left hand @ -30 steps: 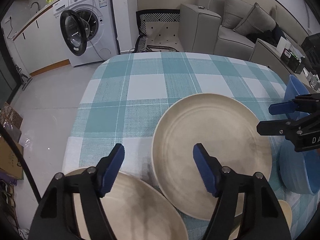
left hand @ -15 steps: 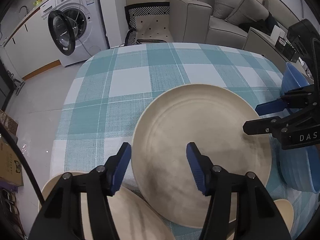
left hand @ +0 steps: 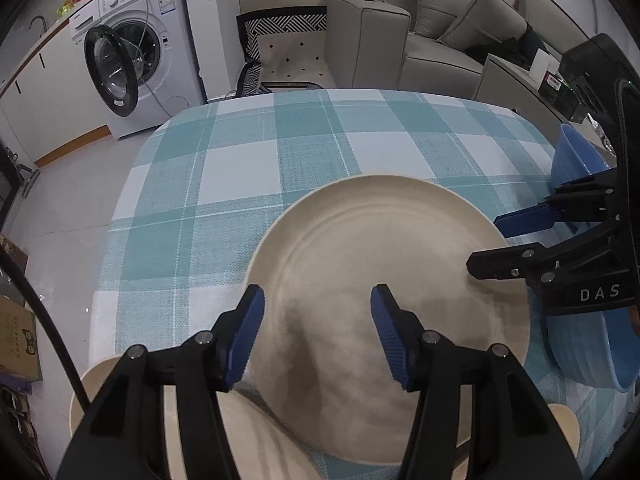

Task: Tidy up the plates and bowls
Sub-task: 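Close the left gripper on one rim while the right gripper closes on the opposite rim, then lift the cream plate off the table with both grippers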

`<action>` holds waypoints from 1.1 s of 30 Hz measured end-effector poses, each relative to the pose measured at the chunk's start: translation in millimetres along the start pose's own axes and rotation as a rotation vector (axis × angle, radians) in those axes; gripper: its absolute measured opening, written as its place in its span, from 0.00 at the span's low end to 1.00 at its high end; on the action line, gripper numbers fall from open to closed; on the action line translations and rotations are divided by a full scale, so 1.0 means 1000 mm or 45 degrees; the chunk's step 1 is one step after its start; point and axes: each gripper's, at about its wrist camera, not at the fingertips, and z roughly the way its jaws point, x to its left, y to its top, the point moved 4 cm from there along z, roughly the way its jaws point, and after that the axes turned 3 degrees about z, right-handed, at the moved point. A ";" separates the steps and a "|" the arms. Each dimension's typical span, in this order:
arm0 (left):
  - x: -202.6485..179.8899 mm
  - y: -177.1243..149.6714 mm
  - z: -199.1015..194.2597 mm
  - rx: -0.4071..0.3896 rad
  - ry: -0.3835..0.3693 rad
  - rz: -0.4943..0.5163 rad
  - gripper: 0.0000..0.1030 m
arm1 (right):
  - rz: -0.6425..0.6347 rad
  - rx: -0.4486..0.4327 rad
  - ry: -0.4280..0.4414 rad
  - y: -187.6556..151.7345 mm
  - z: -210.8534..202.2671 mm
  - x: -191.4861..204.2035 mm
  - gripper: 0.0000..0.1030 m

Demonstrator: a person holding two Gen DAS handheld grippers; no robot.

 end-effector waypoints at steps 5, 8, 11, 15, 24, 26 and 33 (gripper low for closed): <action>0.020 -0.003 0.000 0.009 0.056 -0.051 0.54 | 0.013 0.002 -0.008 -0.001 0.000 -0.005 0.50; 0.026 -0.005 0.007 0.048 0.071 -0.074 0.54 | 0.019 0.011 -0.009 0.000 0.003 -0.007 0.50; 0.025 -0.009 0.013 0.080 0.034 -0.075 0.54 | 0.006 0.026 -0.004 0.001 0.007 -0.004 0.50; 0.015 -0.009 0.016 0.093 -0.019 -0.057 0.53 | 0.008 0.032 0.016 0.002 0.010 -0.001 0.50; 0.011 0.001 0.022 0.080 -0.031 -0.077 0.53 | 0.050 0.007 0.041 0.007 0.010 -0.006 0.50; 0.011 0.004 0.023 0.072 -0.055 -0.098 0.53 | 0.072 -0.002 0.041 0.009 0.010 -0.010 0.50; 0.004 -0.005 0.023 0.130 -0.034 -0.058 0.53 | 0.059 0.037 0.002 0.004 0.013 -0.017 0.50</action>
